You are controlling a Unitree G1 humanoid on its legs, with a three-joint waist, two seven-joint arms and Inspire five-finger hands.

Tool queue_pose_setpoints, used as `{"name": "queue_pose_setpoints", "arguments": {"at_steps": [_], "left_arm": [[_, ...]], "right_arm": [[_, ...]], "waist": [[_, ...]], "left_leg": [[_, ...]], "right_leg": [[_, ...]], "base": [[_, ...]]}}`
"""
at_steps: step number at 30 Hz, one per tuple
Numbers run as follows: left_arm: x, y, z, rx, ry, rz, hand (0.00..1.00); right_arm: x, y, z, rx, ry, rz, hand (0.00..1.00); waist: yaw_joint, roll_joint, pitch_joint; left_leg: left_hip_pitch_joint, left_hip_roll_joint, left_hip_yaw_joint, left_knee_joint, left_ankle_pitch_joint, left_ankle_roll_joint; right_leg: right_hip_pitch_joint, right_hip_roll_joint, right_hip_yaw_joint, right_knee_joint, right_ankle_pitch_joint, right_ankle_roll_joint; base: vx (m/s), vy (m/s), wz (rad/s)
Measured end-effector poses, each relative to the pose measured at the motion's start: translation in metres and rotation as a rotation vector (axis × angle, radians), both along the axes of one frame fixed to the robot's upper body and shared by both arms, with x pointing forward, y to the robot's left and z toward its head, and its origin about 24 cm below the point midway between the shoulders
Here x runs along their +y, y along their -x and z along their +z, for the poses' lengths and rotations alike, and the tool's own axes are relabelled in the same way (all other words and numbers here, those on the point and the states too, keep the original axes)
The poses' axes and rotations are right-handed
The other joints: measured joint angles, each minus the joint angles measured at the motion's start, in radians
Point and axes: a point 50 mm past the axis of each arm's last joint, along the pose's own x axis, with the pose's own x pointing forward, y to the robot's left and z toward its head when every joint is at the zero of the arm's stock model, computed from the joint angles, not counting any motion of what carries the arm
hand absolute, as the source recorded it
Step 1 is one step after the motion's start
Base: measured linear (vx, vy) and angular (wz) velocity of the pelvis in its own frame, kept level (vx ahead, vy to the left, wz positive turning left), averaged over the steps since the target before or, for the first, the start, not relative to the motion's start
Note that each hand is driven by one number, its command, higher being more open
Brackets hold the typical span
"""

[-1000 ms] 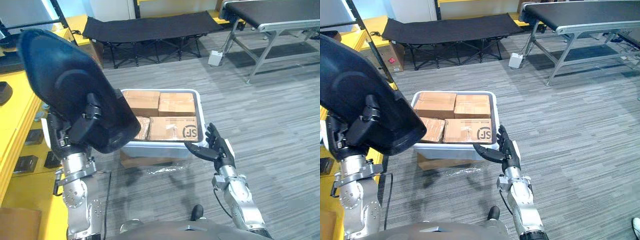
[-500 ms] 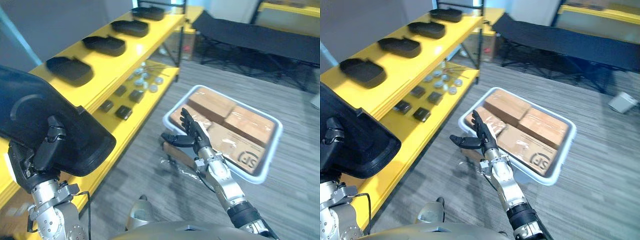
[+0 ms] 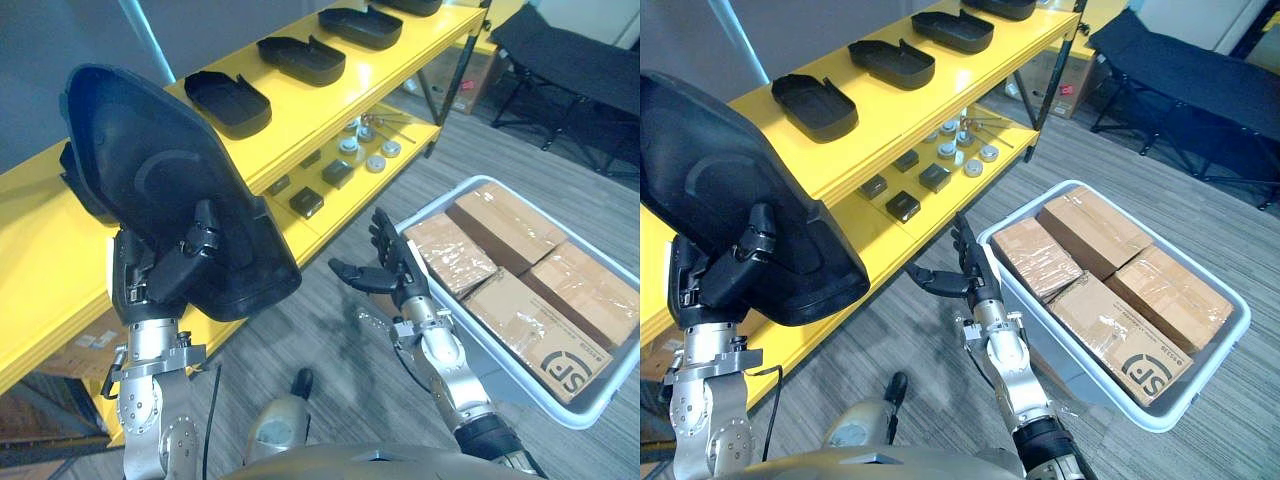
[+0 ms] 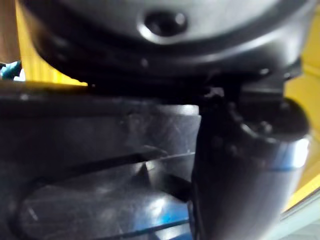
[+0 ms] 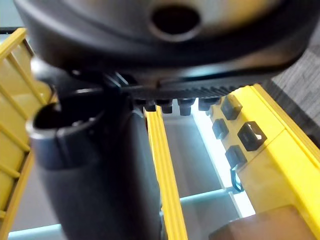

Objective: Walk over and take three plastic housings, then place them on the shelf

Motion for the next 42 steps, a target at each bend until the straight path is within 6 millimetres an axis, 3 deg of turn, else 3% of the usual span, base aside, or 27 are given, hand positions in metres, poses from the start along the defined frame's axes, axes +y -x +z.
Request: {"name": "queue_pose_setpoints", "arguments": {"at_steps": [3, 8, 12, 15, 16, 18, 19, 20, 22, 24, 25, 26, 27, 28, 29, 30, 31, 32, 33, 34, 36, 38, 40, 42], "left_arm": [[-0.002, -0.001, -0.007, 0.027, 0.018, -0.004, 0.0], [-0.002, 0.0, -0.011, 0.043, 0.021, -0.001, 0.0], [-0.002, 0.0, -0.011, 0.041, 0.026, 0.004, 0.0], [0.002, 0.002, -0.011, 0.044, 0.022, 0.023, 0.0], [0.004, 0.003, -0.01, 0.041, 0.018, 0.033, 0.0], [0.01, 0.004, -0.005, 0.027, -0.006, 0.071, 0.0], [0.012, 0.004, -0.004, 0.025, -0.022, 0.08, 0.0], [0.016, 0.004, -0.001, 0.026, -0.052, 0.103, 0.0], [0.022, 0.005, 0.001, 0.034, -0.065, 0.155, 0.0], [0.029, 0.006, 0.006, 0.02, -0.059, 0.212, 0.0], [0.031, 0.001, 0.012, -0.01, -0.054, 0.229, 0.0], [0.03, -0.007, 0.021, -0.052, -0.05, 0.226, 0.0], [0.029, -0.01, 0.024, -0.072, -0.051, 0.218, 0.0], [0.026, -0.015, 0.029, -0.101, -0.049, 0.2, 0.0], [0.025, -0.015, 0.029, -0.111, -0.046, 0.197, 0.0], [0.025, -0.014, 0.029, -0.113, -0.048, 0.198, 0.0], [0.026, -0.011, 0.029, -0.107, -0.059, 0.204, 0.0], [0.021, -0.007, 0.019, -0.074, -0.007, 0.21, 0.0], [0.019, -0.004, 0.015, -0.061, 0.005, 0.203, 0.0], [0.016, -0.001, 0.01, -0.043, 0.014, 0.193, 0.0], [0.015, -0.001, 0.009, -0.045, 0.014, 0.176, 0.0], [0.013, -0.001, 0.01, -0.053, 0.011, 0.151, 0.0], [0.01, -0.002, 0.01, -0.062, 0.025, 0.12, 0.0], [0.005, -0.005, 0.009, -0.057, 0.032, 0.093, 0.0]], "right_arm": [[0.001, 0.0, 0.004, -0.033, 0.001, 0.029, 1.0], [0.002, 0.001, 0.013, -0.082, -0.064, 0.037, 1.0], [0.0, 0.0, 0.021, -0.098, -0.185, 0.021, 1.0], [0.001, 0.002, 0.019, -0.09, -0.221, -0.013, 1.0], [0.001, 0.004, 0.017, -0.082, -0.228, -0.018, 1.0], [0.0, 0.006, 0.017, -0.08, -0.24, -0.032, 1.0], [0.0, 0.006, 0.018, -0.084, -0.241, -0.032, 1.0], [0.0, 0.005, 0.021, -0.098, -0.24, -0.033, 1.0], [0.002, 0.003, 0.032, -0.155, -0.19, -0.005, 1.0], [0.004, -0.007, 0.053, -0.25, -0.139, 0.054, 1.0], [0.001, -0.015, 0.073, -0.341, -0.102, 0.085, 1.0], [-0.006, -0.018, 0.094, -0.436, -0.075, 0.09, 1.0], [-0.01, -0.017, 0.104, -0.482, -0.068, 0.086, 1.0], [-0.016, -0.012, 0.119, -0.559, -0.063, 0.076, 1.0], [-0.017, -0.008, 0.128, -0.601, -0.061, 0.08, 1.0], [-0.018, -0.005, 0.136, -0.636, -0.061, 0.088, 1.0], [-0.017, -0.002, 0.143, -0.669, -0.072, 0.113, 1.0], [-0.019, -0.002, 0.148, -0.689, -0.07, 0.149, 1.0], [-0.021, -0.001, 0.149, -0.691, -0.07, 0.16, 1.0], [-0.025, -0.002, 0.15, -0.69, -0.074, 0.156, 1.0], [-0.033, -0.002, 0.152, -0.698, -0.063, 0.123, 1.0], [-0.041, -0.002, 0.151, -0.694, -0.058, 0.078, 1.0], [-0.047, 0.001, 0.143, -0.667, -0.043, 0.016, 1.0], [-0.055, 0.006, 0.13, -0.614, -0.034, -0.034, 1.0]], "waist": [[0.0, 0.007, 0.028], [-0.022, -0.014, 0.057], [-0.024, -0.015, 0.061], [-0.016, -0.033, 0.048], [-0.018, -0.041, 0.033], [-0.024, -0.039, 0.016], [-0.027, -0.043, 0.016], [-0.032, -0.049, 0.013], [-0.031, -0.044, 0.014], [-0.034, -0.031, 0.013], [-0.047, -0.018, 0.007], [-0.065, -0.008, 0.007], [-0.077, -0.008, 0.007], [-0.096, -0.01, 0.006], [-0.105, -0.016, 0.003], [-0.103, -0.037, -0.009], [-0.101, -0.096, -0.041], [-0.091, -0.048, -0.05], [-0.09, -0.031, -0.059], [-0.081, -0.007, -0.072], [-0.077, -0.004, -0.075], [-0.074, -0.004, -0.075], [-0.065, -0.008, -0.075], [-0.061, -0.007, -0.076]], "left_leg": [[0.0, 0.017, 0.0, -0.001, 0.005, -0.007], [-0.029, 0.02, 0.005, 0.047, -0.023, 0.001], [-0.093, -0.026, 0.033, 0.241, -0.14, 0.024], [-0.105, -0.033, 0.131, 0.354, -0.237, 0.048], [-0.104, -0.042, 0.145, 0.358, -0.254, 0.057], [-0.08, -0.065, 0.124, 0.343, -0.259, 0.084], [-0.064, -0.072, 0.117, 0.328, -0.26, 0.09], [-0.03, -0.072, 0.094, 0.294, -0.257, 0.106], [0.055, -0.069, 0.071, 0.232, -0.25, 0.116], [0.124, -0.055, 0.06, 0.174, -0.247, 0.115], [0.135, -0.039, 0.027, 0.16, -0.251, 0.108], [0.134, -0.034, -0.034, 0.159, -0.259, 0.1], [0.133, -0.035, -0.065, 0.16, -0.263, 0.096], [0.139, -0.04, -0.132, 0.169, -0.275, 0.083], [0.152, -0.046, -0.169, 0.171, -0.287, 0.066], [0.163, -0.059, -0.195, 0.169, -0.297, 0.049], [0.173, -0.093, -0.198, 0.169, -0.318, 0.022], [0.172, -0.039, -0.179, 0.201, -0.344, 0.003], [0.163, -0.008, -0.127, 0.21, -0.346, 0.006], [0.153, 0.048, -0.017, 0.223, -0.345, 0.018], [0.134, 0.106, 0.132, 0.231, -0.33, 0.027], [0.119, 0.123, 0.249, 0.196, -0.31, 0.037], [0.134, 0.122, 0.262, 0.138, -0.265, 0.002], [0.159, 0.095, 0.255, 0.074, -0.234, 0.004]], "right_leg": [[-0.017, 0.006, 0.009, 0.036, -0.034, -0.002], [-0.027, 0.001, 0.012, 0.064, -0.05, 0.0], [-0.002, -0.056, 0.008, 0.116, -0.077, 0.036], [0.064, -0.1, -0.004, 0.099, -0.091, 0.06], [0.074, -0.101, -0.003, 0.097, -0.067, 0.053], [-0.048, -0.159, 0.095, 0.348, 0.051, -0.103], [-0.085, -0.17, 0.132, 0.412, 0.097, -0.118], [-0.151, -0.161, 0.21, 0.542, 0.097, -0.096], [-0.208, -0.11, 0.226, 0.639, 0.01, -0.098], [-0.25, -0.035, 0.205, 0.566, -0.05, -0.121], [-0.294, 0.047, 0.239, 0.45, -0.059, -0.134], [-0.341, 0.134, 0.35, 0.33, -0.052, -0.124], [-0.359, 0.167, 0.417, 0.284, -0.043, -0.109], [-0.377, 0.212, 0.535, 0.219, -0.019, -0.075], [-0.379, 0.22, 0.58, 0.18, 0.004, -0.052], [-0.374, 0.202, 0.582, 0.145, 0.048, -0.066], [-0.35, 0.143, 0.558, 0.093, 0.143, -0.067], [-0.309, 0.165, 0.482, 0.089, 0.125, -0.078], [-0.277, 0.178, 0.445, 0.055, 0.118, -0.09], [-0.225, 0.205, 0.387, 0.007, 0.111, -0.102], [-0.155, 0.222, 0.289, -0.058, 0.115, -0.123], [-0.124, 0.224, 0.221, -0.1, 0.122, -0.135], [-0.117, 0.215, 0.188, -0.118, 0.126, -0.136], [-0.097, 0.198, 0.173, -0.152, 0.142, -0.123]], "base": [[-0.11, -0.071, -0.03], [-0.07, -0.012, -0.02], [0.04, 0.131, 0.13], [0.15, 0.198, 0.18], [0.23, 0.176, 0.22], [0.22, 0.232, 0.36], [0.24, 0.19, 0.35], [0.29, 0.069, 0.32], [0.32, 0.029, 0.21], [0.27, 0.0, 0.19], [0.26, -0.091, 0.81], [0.25, -0.125, 1.12], [0.27, -0.211, 1.62], [0.21, -0.213, 1.54], [0.3, -0.33, 1.61], [0.32, -0.406, 1.41], [0.37, -0.51, 1.35], [0.3, -0.423, 1.19], [0.26, -0.358, 1.14], [0.23, -0.305, 1.25], [0.19, -0.282, 1.31], [0.11, -0.152, 0.99], [0.09, -0.06, 0.62], [0.06, 0.043, 0.26]]}}
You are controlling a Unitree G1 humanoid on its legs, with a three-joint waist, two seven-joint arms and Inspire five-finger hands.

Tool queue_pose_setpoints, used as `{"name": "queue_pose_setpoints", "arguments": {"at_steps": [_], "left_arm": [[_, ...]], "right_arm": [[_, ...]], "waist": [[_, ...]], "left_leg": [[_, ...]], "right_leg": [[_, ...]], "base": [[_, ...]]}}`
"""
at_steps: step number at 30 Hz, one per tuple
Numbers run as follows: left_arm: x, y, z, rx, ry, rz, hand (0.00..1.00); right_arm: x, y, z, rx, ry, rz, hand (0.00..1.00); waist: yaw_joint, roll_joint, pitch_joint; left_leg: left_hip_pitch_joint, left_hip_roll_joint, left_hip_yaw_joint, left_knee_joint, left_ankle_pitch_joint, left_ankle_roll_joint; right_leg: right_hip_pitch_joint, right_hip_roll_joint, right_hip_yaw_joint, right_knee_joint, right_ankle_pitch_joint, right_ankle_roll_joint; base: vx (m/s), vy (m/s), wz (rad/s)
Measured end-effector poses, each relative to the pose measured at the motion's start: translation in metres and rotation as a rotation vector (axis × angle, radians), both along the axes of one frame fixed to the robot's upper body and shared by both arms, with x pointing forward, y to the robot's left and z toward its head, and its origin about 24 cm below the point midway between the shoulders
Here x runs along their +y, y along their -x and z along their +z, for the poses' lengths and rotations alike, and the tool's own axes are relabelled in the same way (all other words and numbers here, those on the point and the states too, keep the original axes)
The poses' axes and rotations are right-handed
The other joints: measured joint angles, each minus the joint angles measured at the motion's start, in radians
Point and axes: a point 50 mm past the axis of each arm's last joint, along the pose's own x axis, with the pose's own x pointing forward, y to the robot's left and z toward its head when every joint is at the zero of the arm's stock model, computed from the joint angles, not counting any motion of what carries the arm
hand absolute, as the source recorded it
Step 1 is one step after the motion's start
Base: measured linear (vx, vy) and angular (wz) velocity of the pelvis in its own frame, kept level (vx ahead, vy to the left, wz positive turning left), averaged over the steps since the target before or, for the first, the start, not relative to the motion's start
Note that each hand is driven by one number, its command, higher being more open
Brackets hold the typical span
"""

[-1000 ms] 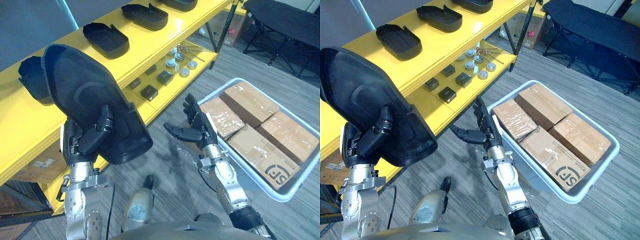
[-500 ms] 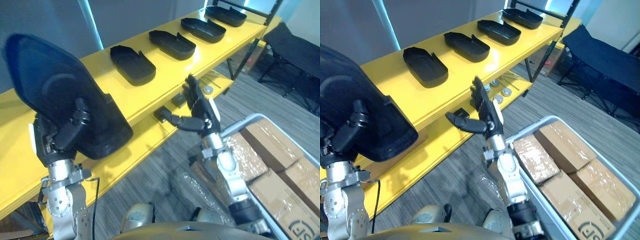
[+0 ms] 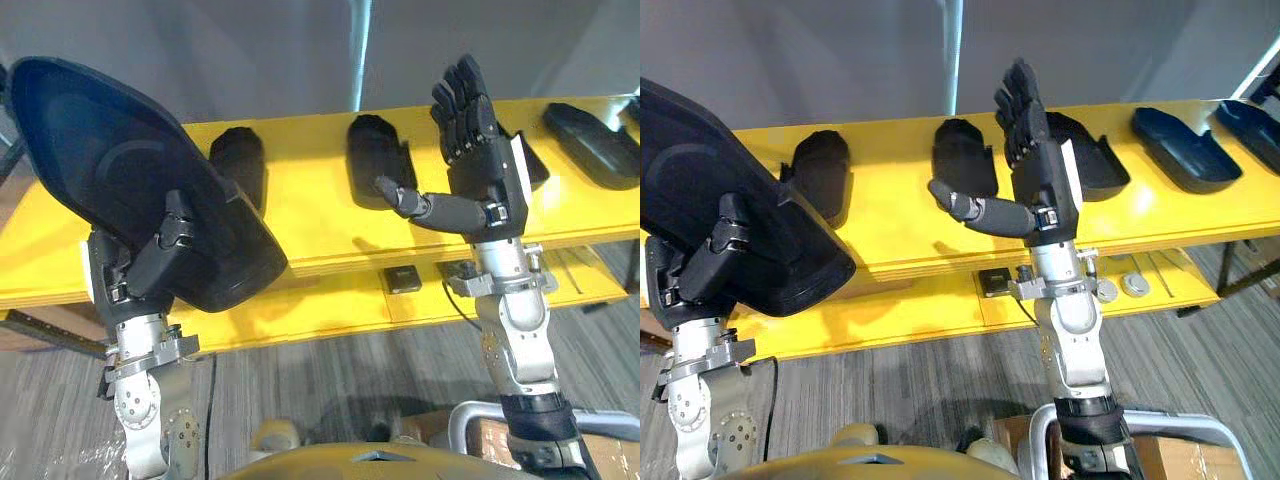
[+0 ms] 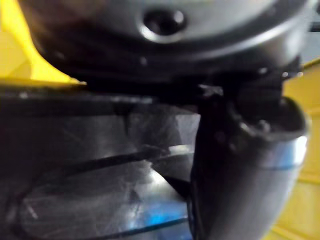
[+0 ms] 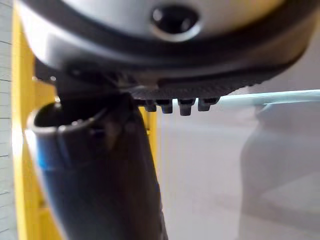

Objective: Walk over and take three plastic housings, then place them on the shelf

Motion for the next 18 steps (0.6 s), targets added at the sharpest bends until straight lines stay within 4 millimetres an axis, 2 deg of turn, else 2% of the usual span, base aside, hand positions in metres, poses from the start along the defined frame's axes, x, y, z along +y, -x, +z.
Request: {"name": "queue_pose_setpoints", "arguments": {"at_steps": [5, 10, 12, 13, 15, 16, 17, 18], "left_arm": [[-0.011, -0.005, 0.0, 0.004, -0.009, -0.058, 0.0], [-0.014, -0.007, -0.002, 0.045, -0.033, -0.085, 0.0], [-0.013, -0.004, -0.007, 0.072, -0.028, -0.079, 0.0], [-0.012, -0.002, -0.009, 0.086, -0.022, -0.076, 0.0], [-0.011, 0.004, -0.017, 0.137, 0.004, -0.051, 0.0], [-0.01, 0.006, -0.019, 0.148, 0.006, -0.048, 0.0], [-0.01, 0.008, -0.022, 0.161, 0.004, -0.047, 0.0], [-0.01, 0.007, -0.025, 0.168, 0.007, -0.047, 0.0]], "right_arm": [[-0.006, 0.013, -0.026, 0.097, -0.113, -0.073, 1.0], [-0.003, 0.024, -0.045, 0.172, -0.198, -0.062, 1.0], [0.001, 0.025, -0.049, 0.188, -0.215, -0.012, 1.0], [0.003, 0.024, -0.051, 0.201, -0.22, 0.012, 1.0], [0.008, 0.018, -0.064, 0.264, -0.16, 0.05, 1.0], [0.008, 0.019, -0.066, 0.275, -0.149, 0.059, 1.0], [0.008, 0.018, -0.065, 0.272, -0.126, 0.078, 1.0], [0.01, 0.015, -0.061, 0.253, -0.123, 0.082, 1.0]], "waist": [[-0.033, -0.004, -0.004], [-0.046, -0.004, -0.007], [-0.045, -0.006, -0.006], [-0.04, -0.007, -0.001], [-0.01, 0.001, 0.021], [-0.007, 0.005, 0.018], [-0.015, 0.012, 0.017], [-0.028, 0.004, 0.023]], "left_leg": [[0.034, -0.04, 0.007, -0.05, 0.017, 0.015], [0.038, -0.052, 0.021, -0.066, 0.027, 0.021], [0.002, -0.052, 0.025, 0.009, 0.019, 0.016], [-0.043, -0.048, 0.02, 0.111, 0.007, 0.012], [-0.131, -0.014, -0.004, 0.37, -0.016, 0.002], [-0.137, 0.009, 0.003, 0.385, -0.026, 0.015], [-0.157, 0.058, 0.013, 0.383, -0.03, 0.045], [-0.177, 0.097, 0.012, 0.355, -0.011, 0.072]], "right_leg": [[0.043, -0.028, -0.005, -0.061, 0.028, 0.035], [0.042, -0.037, 0.001, -0.083, 0.041, 0.043], [0.044, -0.037, 0.006, -0.09, 0.041, 0.044], [0.047, -0.039, 0.011, -0.089, 0.041, 0.043], [0.083, -0.045, 0.031, -0.075, 0.041, 0.033], [0.08, -0.046, 0.032, -0.068, 0.038, 0.029], [0.075, -0.06, 0.031, -0.056, 0.023, 0.022], [0.066, -0.101, 0.032, -0.031, 0.013, 0.036]], "base": [[0.03, 0.112, 0.07], [-0.01, 0.057, -0.05], [0.0, 0.0, 0.0], [-0.05, 0.021, -0.1], [-0.07, 0.09, -0.38], [-0.07, 0.146, -0.26], [-0.05, 0.188, 0.04], [-0.03, 0.219, 0.16]]}}
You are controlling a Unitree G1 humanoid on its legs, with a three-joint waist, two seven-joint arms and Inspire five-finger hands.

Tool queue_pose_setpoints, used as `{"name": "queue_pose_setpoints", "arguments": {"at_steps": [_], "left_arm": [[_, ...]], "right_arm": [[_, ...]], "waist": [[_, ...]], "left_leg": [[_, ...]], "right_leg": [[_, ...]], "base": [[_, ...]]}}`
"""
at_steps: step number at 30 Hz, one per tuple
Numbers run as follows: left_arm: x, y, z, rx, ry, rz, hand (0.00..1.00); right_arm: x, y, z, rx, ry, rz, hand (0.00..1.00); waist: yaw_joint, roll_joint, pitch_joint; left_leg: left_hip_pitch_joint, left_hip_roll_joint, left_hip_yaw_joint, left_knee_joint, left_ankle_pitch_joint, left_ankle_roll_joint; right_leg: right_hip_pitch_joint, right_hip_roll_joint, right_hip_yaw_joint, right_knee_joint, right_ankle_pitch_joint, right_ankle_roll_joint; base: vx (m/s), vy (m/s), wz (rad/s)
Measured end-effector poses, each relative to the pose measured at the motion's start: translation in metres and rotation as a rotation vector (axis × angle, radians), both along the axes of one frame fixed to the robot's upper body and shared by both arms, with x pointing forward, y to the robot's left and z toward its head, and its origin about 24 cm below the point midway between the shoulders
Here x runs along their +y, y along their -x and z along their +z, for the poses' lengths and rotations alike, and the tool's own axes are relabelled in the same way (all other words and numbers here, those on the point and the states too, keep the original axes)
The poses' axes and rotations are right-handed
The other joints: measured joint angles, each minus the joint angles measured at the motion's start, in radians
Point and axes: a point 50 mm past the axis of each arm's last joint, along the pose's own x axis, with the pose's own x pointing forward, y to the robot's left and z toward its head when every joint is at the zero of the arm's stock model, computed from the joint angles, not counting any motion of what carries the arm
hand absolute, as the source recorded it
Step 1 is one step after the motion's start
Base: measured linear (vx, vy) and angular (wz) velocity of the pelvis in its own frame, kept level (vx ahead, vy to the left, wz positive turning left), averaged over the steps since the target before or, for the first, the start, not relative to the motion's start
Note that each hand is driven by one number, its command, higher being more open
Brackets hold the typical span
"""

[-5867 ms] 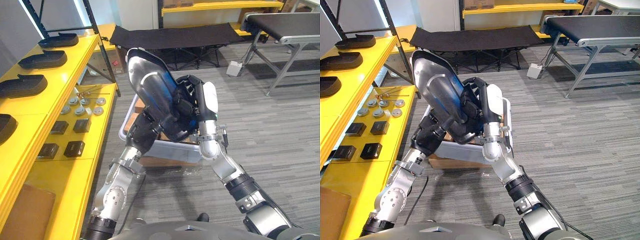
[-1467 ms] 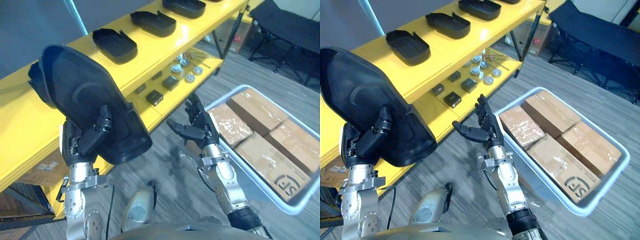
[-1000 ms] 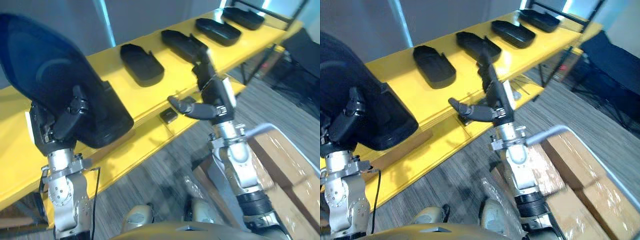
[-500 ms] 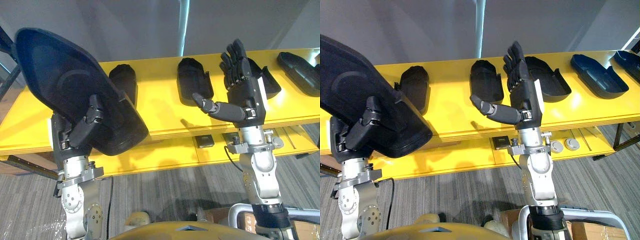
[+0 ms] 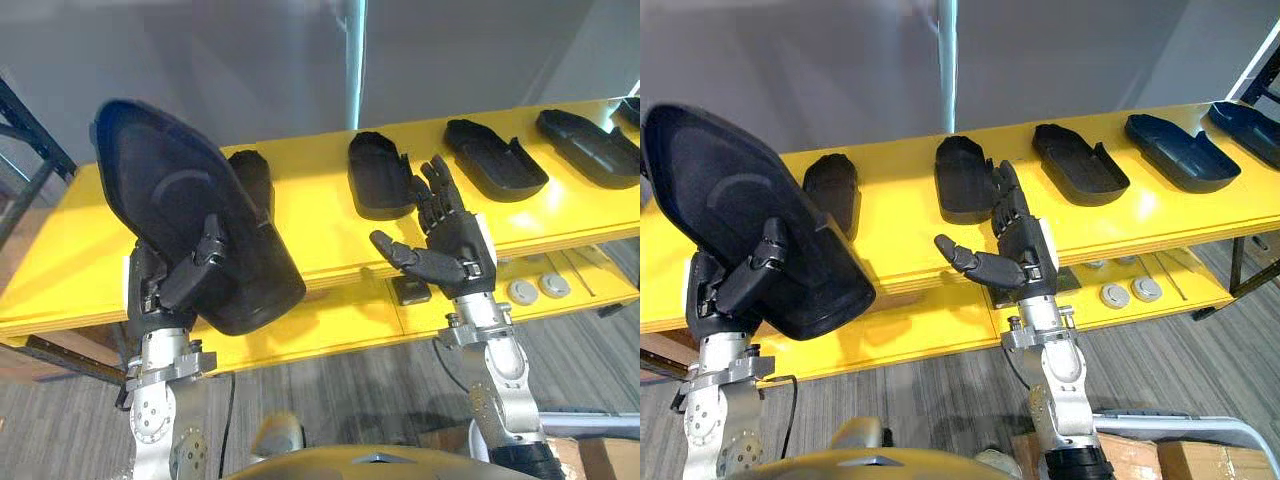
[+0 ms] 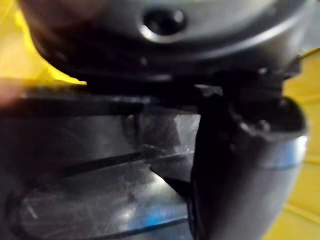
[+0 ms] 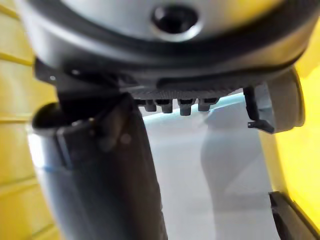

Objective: Walk over and take three plastic housings, then place them on the shelf

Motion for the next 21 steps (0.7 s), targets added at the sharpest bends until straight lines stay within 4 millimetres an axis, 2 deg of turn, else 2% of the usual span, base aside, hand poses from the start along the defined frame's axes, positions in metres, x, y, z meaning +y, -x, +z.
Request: {"name": "queue_pose_setpoints", "arguments": {"at_steps": [1, 3, 4, 5, 7, 8, 9, 10, 11, 12, 13, 14, 16, 18, 21], "left_arm": [[-0.001, -0.002, -0.002, 0.002, 0.003, -0.002, 0.0], [-0.012, -0.013, -0.011, 0.033, 0.005, -0.014, 0.0], [-0.015, -0.016, -0.013, 0.042, -0.002, -0.017, 0.0], [-0.018, -0.02, -0.015, 0.053, -0.017, -0.027, 0.0], [-0.021, -0.02, -0.015, 0.059, -0.051, -0.035, 0.0], [-0.02, -0.021, -0.013, 0.058, -0.106, -0.036, 0.0], [-0.019, -0.022, -0.011, 0.053, -0.123, -0.044, 0.0], [-0.017, -0.025, -0.009, 0.04, -0.13, -0.075, 0.0], [-0.014, -0.025, -0.011, 0.067, -0.141, -0.079, 0.0], [-0.014, -0.025, -0.012, 0.073, -0.143, -0.077, 0.0], [-0.008, -0.025, -0.01, 0.092, -0.205, -0.075, 0.0], [-0.001, -0.025, -0.008, 0.088, -0.24, -0.077, 0.0], [0.006, -0.027, -0.002, 0.061, -0.236, -0.081, 0.0], [0.006, -0.03, 0.001, 0.037, -0.212, -0.069, 0.0], [0.001, -0.032, 0.005, 0.01, -0.18, -0.074, 0.0]], "right_arm": [[0.001, -0.002, 0.003, -0.015, -0.004, -0.008, 1.0], [0.009, -0.013, 0.02, -0.096, -0.053, -0.019, 1.0], [0.012, -0.017, 0.025, -0.118, -0.067, -0.007, 1.0], [0.019, -0.024, 0.032, -0.15, -0.095, 0.028, 1.0], [0.028, -0.027, 0.036, -0.168, -0.102, 0.07, 1.0], [0.033, -0.025, 0.031, -0.153, -0.11, 0.09, 1.0], [0.037, -0.024, 0.028, -0.136, -0.119, 0.097, 1.0], [0.042, -0.022, 0.017, -0.087, -0.132, 0.103, 1.0], [0.052, -0.021, 0.0, -0.009, -0.14, 0.129, 1.0], [0.054, -0.021, -0.003, 0.005, -0.139, 0.134, 1.0], [0.066, -0.018, -0.013, 0.065, -0.134, 0.172, 1.0], [0.071, -0.016, -0.012, 0.062, -0.126, 0.2, 1.0], [0.073, -0.013, -0.001, 0.008, -0.108, 0.2, 1.0], [0.068, -0.009, 0.009, -0.034, -0.119, 0.16, 1.0], [0.059, -0.004, 0.012, -0.056, -0.118, 0.119, 1.0]], "waist": [[-0.008, -0.007, 0.005], [-0.024, -0.035, 0.022], [-0.026, -0.036, 0.022], [-0.029, -0.03, 0.02], [-0.033, 0.011, 0.01], [-0.033, 0.027, -0.004], [-0.035, 0.024, -0.011], [-0.033, -0.02, 0.008], [-0.003, -0.029, 0.014], [0.003, -0.027, 0.014], [0.012, -0.02, 0.017], [0.008, -0.022, 0.014], [0.008, -0.04, -0.001], [0.002, -0.052, -0.01], [-0.021, -0.046, -0.012]], "left_leg": [[-0.006, 0.015, -0.002, -0.019, 0.021, 0.008], [-0.026, 0.05, -0.052, -0.077, 0.105, 0.002], [-0.031, 0.051, -0.079, -0.077, 0.118, -0.001], [-0.029, 0.049, -0.123, -0.07, 0.139, -0.007], [0.004, 0.046, -0.135, -0.079, 0.138, -0.025], [0.043, 0.04, -0.097, -0.126, 0.048, -0.097], [0.071, 0.019, -0.074, -0.154, 0.006, -0.163], [0.08, -0.031, -0.034, -0.163, -0.032, -0.206], [0.091, -0.053, 0.001, -0.165, -0.038, -0.171], [0.092, -0.052, 0.008, -0.17, -0.036, -0.161], [0.099, -0.047, 0.027, -0.217, -0.02, -0.116], [0.105, -0.052, 0.022, -0.264, 0.005, -0.086], [0.101, -0.084, 0.009, -0.326, 0.044, -0.052], [0.095, -0.121, 0.001, -0.359, 0.069, -0.028], [0.088, -0.163, -0.008, -0.377, 0.086, -0.003]], "right_leg": [[-0.01, -0.029, 0.001, 0.022, -0.006, 0.009], [-0.083, -0.154, 0.04, 0.124, -0.029, 0.047], [-0.102, -0.179, 0.055, 0.144, -0.03, 0.062], [-0.13, -0.215, 0.081, 0.166, -0.023, 0.093], [-0.133, -0.245, 0.111, 0.158, -0.003, 0.127], [-0.124, -0.267, 0.113, 0.141, 0.034, 0.176], [-0.117, -0.286, 0.115, 0.132, 0.071, 0.204], [-0.115, -0.341, 0.136, 0.096, 0.17, 0.159], [-0.132, -0.343, 0.127, 0.04, 0.347, 0.029], [-0.132, -0.341, 0.124, 0.027, 0.381, 0.008], [-0.151, -0.308, 0.085, 0.093, 0.381, -0.037], [-0.147, -0.241, 0.07, 0.176, 0.257, -0.009], [-0.124, -0.129, 0.046, 0.22, 0.061, 0.006], [-0.101, -0.069, 0.049, 0.188, -0.014, 0.004], [-0.056, -0.021, 0.086, 0.087, -0.048, -0.008]], "base": [[-0.01, 0.306, 0.22], [-0.03, 0.377, 0.07], [-0.02, 0.438, -0.13], [-0.02, 0.5, -0.16], [-0.03, 0.741, -0.1], [-0.01, 0.582, 0.09], [0.02, 0.563, 0.18], [-0.05, 0.65, -0.13], [-0.08, 0.778, -0.24], [-0.13, 0.691, -0.33], [-0.05, 0.438, 0.07], [-0.01, 0.439, 0.18], [0.04, 0.338, 0.23], [0.02, 0.205, 0.18], [-0.02, 0.123, 0.19]]}}
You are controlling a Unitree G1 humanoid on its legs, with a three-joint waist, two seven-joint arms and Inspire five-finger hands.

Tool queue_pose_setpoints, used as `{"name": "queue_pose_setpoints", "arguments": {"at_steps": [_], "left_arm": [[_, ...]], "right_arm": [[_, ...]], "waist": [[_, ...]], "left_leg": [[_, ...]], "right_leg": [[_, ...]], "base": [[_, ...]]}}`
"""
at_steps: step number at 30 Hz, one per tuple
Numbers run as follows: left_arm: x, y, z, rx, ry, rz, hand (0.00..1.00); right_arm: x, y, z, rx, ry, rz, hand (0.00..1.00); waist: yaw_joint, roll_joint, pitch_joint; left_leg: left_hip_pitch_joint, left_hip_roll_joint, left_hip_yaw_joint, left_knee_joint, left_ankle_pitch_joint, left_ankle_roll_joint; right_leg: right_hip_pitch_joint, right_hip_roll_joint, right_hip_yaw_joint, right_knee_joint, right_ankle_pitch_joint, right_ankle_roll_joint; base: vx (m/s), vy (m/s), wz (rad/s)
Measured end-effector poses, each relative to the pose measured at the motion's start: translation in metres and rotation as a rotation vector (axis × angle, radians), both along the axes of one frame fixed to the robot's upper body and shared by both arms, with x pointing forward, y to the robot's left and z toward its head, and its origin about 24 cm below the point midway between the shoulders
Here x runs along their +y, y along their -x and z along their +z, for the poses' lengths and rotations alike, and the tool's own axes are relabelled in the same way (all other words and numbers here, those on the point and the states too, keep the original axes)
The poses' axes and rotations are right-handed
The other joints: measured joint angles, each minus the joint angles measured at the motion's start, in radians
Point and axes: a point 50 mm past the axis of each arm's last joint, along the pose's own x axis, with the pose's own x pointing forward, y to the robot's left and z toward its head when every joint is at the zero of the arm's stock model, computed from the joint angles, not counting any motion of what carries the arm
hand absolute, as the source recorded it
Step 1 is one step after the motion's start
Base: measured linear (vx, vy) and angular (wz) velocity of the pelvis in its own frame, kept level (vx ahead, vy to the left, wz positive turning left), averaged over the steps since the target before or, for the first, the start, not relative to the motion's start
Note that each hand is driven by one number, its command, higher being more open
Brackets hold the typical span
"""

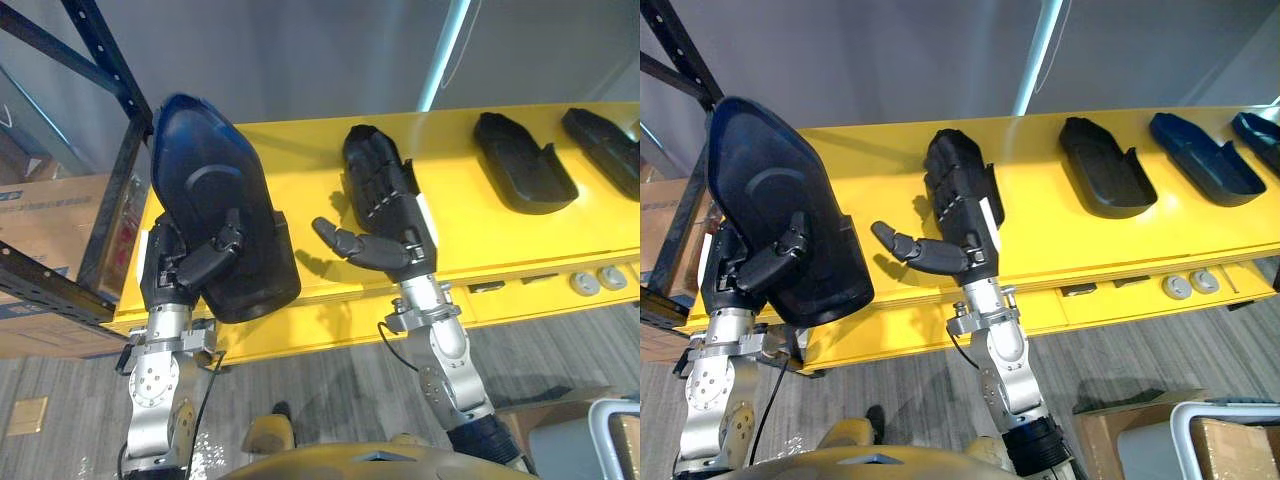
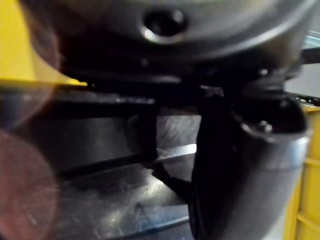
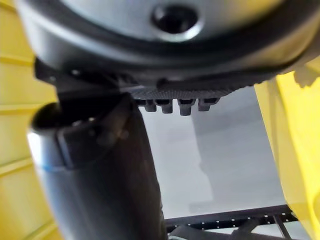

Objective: Walk over and take three plastic housings, then place them on the shelf

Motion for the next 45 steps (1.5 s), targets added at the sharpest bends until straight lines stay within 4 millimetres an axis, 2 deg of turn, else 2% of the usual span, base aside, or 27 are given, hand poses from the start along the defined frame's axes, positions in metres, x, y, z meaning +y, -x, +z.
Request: {"name": "queue_pose_setpoints", "arguments": {"at_steps": [2, 3, 6, 10, 12, 18, 25, 30, 36, 40, 43, 45], "left_arm": [[-0.009, 0.0, 0.01, -0.043, 0.007, -0.004, 0.0], [-0.013, 0.001, 0.014, -0.062, -0.007, -0.014, 0.0], [-0.018, 0.005, 0.024, -0.097, -0.062, -0.009, 0.0], [-0.01, 0.015, 0.032, -0.108, -0.098, 0.037, 0.0], [-0.003, 0.017, 0.031, -0.077, -0.107, 0.068, 0.0], [0.015, 0.017, 0.025, 0.013, -0.116, 0.158, 0.0], [0.053, -0.017, 0.009, 0.164, -0.168, 0.262, 0.0], [0.074, -0.048, 0.007, 0.238, -0.147, 0.184, 0.0], [0.084, -0.08, 0.008, 0.31, -0.021, 0.057, 0.0], [0.08, -0.087, -0.012, 0.438, 0.054, -0.021, 0.0], [0.085, -0.087, -0.032, 0.541, 0.092, 0.01, 0.0], [0.088, -0.089, -0.033, 0.552, 0.097, 0.033, 0.0]], "right_arm": [[-0.007, 0.002, 0.004, -0.021, -0.001, -0.005, 1.0], [-0.008, 0.003, 0.006, -0.034, 0.006, -0.003, 1.0], [-0.009, 0.006, 0.016, -0.084, 0.03, 0.025, 1.0], [-0.01, 0.02, 0.04, -0.2, 0.021, 0.053, 1.0], [-0.011, 0.028, 0.048, -0.241, 0.008, 0.066, 1.0], [-0.011, 0.033, 0.037, -0.17, 0.019, 0.091, 1.0], [-0.01, 0.033, 0.028, -0.104, 0.1, 0.163, 1.0], [-0.003, 0.034, 0.022, -0.064, 0.107, 0.254, 1.0], [0.012, 0.038, 0.009, 0.004, 0.133, 0.374, 1.0], [0.021, 0.041, 0.006, 0.019, 0.151, 0.433, 1.0], [0.024, 0.041, 0.006, 0.038, 0.126, 0.459, 1.0], [0.027, 0.043, 0.005, 0.043, 0.115, 0.472, 1.0]], "waist": [[-0.007, -0.005, -0.009], [-0.011, -0.006, -0.01], [-0.009, -0.002, -0.016], [0.004, 0.002, -0.041], [-0.004, 0.005, -0.067], [-0.022, 0.0, -0.095], [-0.03, -0.001, -0.101], [-0.054, 0.0, -0.102], [-0.08, 0.013, -0.102], [-0.084, 0.037, -0.094], [-0.098, 0.052, -0.087], [-0.103, 0.058, -0.083]], "left_leg": [[-0.022, -0.025, -0.003, -0.002, 0.011, 0.01], [-0.03, -0.028, -0.008, -0.005, 0.018, 0.009], [-0.012, -0.018, -0.003, -0.034, 0.039, -0.002], [0.022, -0.001, 0.035, -0.097, 0.048, -0.017], [0.035, 0.026, 0.103, -0.108, 0.054, -0.021], [0.078, 0.036, 0.146, -0.167, 0.085, -0.035], [0.11, 0.04, 0.205, -0.196, 0.098, -0.044], [0.113, 0.042, 0.23, -0.197, 0.106, -0.044], [0.125, 0.042, 0.251, -0.198, 0.106, -0.046], [0.124, 0.043, 0.263, -0.199, 0.106, -0.046], [0.119, 0.045, 0.266, -0.199, 0.106, -0.046], [0.113, 0.045, 0.265, -0.199, 0.107, -0.045]], "right_leg": [[0.027, 0.005, 0.043, -0.083, 0.006, -0.002], [0.028, 0.004, 0.043, -0.094, 0.012, 0.009], [0.034, 0.011, 0.035, -0.093, 0.016, 0.018], [0.034, 0.018, 0.034, -0.095, 0.009, 0.039], [0.038, 0.017, 0.029, -0.096, 0.011, 0.051], [0.046, 0.021, 0.027, -0.095, 0.014, 0.055], [0.047, 0.018, 0.047, -0.092, 0.018, 0.06], [0.027, 0.017, 0.065, -0.08, 0.023, 0.067], [0.02, 0.016, 0.084, -0.075, 0.023, 0.067], [0.01, 0.017, 0.099, -0.069, 0.023, 0.067], [-0.002, 0.018, 0.101, -0.058, 0.023, 0.067], [-0.007, 0.018, 0.101, -0.057, 0.023, 0.067]], "base": [[-0.04, 0.036, 0.14], [-0.04, 0.014, 0.23], [-0.09, -0.048, 0.03], [-0.09, -0.077, -0.21], [-0.01, -0.039, -0.02], [-0.01, -0.011, -0.07], [0.01, 0.016, -0.08], [0.03, 0.019, -0.11], [0.01, 0.016, -0.1], [-0.02, 0.02, -0.1], [-0.02, 0.008, -0.02], [-0.02, 0.007, 0.01]]}}
